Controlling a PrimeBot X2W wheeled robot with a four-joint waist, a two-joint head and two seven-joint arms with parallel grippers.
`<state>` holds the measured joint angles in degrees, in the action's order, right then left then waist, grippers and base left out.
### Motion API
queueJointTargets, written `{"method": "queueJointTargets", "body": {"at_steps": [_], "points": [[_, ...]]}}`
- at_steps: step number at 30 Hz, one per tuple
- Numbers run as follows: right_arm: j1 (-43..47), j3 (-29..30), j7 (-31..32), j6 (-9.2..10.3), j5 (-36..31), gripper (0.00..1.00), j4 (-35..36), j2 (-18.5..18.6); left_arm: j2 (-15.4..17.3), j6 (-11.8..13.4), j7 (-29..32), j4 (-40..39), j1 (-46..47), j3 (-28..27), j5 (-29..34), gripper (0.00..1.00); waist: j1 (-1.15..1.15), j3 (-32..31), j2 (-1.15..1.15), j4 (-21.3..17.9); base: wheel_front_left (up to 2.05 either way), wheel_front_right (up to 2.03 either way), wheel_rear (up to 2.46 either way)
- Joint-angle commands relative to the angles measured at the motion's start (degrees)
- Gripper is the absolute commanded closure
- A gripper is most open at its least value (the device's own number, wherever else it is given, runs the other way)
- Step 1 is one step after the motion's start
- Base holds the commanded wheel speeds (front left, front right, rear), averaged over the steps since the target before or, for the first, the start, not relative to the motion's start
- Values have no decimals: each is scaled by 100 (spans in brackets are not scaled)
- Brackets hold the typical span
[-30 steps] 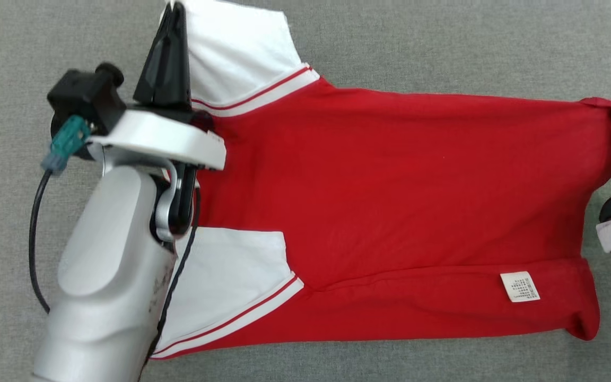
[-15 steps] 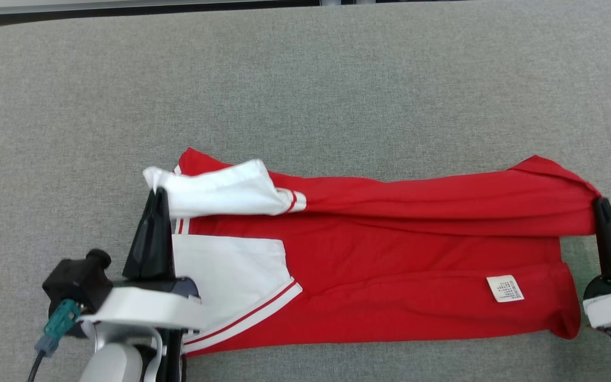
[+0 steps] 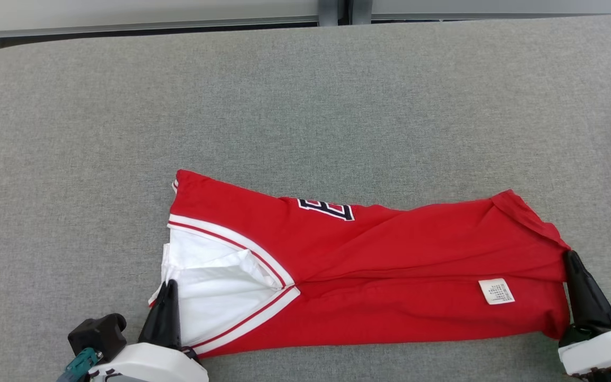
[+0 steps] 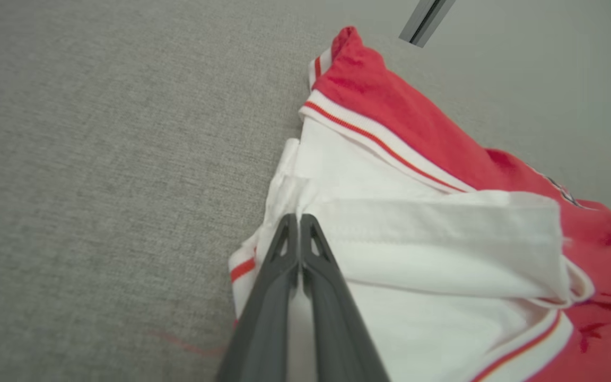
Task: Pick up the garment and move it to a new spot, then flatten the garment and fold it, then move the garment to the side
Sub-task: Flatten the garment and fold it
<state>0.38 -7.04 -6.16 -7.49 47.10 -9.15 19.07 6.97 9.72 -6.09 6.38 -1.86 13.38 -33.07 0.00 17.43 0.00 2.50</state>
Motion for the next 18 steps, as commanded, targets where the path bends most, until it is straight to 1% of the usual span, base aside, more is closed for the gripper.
{"method": "queueJointTargets", "body": {"at_steps": [1,5,10,12,16,18], "points": [[31,-47,-105,0,-142,0,9,44,35,9,-88,78,117,-28,23,0,0,-29,0,-24,0,0,0],[4,-137,-394,0,-572,0,174,74,28,34,-481,135,167,6,244,0,0,-138,0,-55,0,0,0],[-42,96,-593,0,-1205,0,493,136,46,124,-803,-77,307,8,637,0,0,-321,0,-85,0,0,0],[-72,251,-584,0,-1523,0,631,85,42,144,-858,-217,340,-2,808,0,0,-406,0,-100,0,0,0],[-62,497,-377,0,-2062,0,857,-69,59,189,-898,-494,449,9,1164,0,0,-575,0,-113,0,0,0],[10,535,-270,0,-2234,0,925,-128,115,125,-907,-521,488,20,1282,0,0,-664,0,-110,0,0,0]]}}
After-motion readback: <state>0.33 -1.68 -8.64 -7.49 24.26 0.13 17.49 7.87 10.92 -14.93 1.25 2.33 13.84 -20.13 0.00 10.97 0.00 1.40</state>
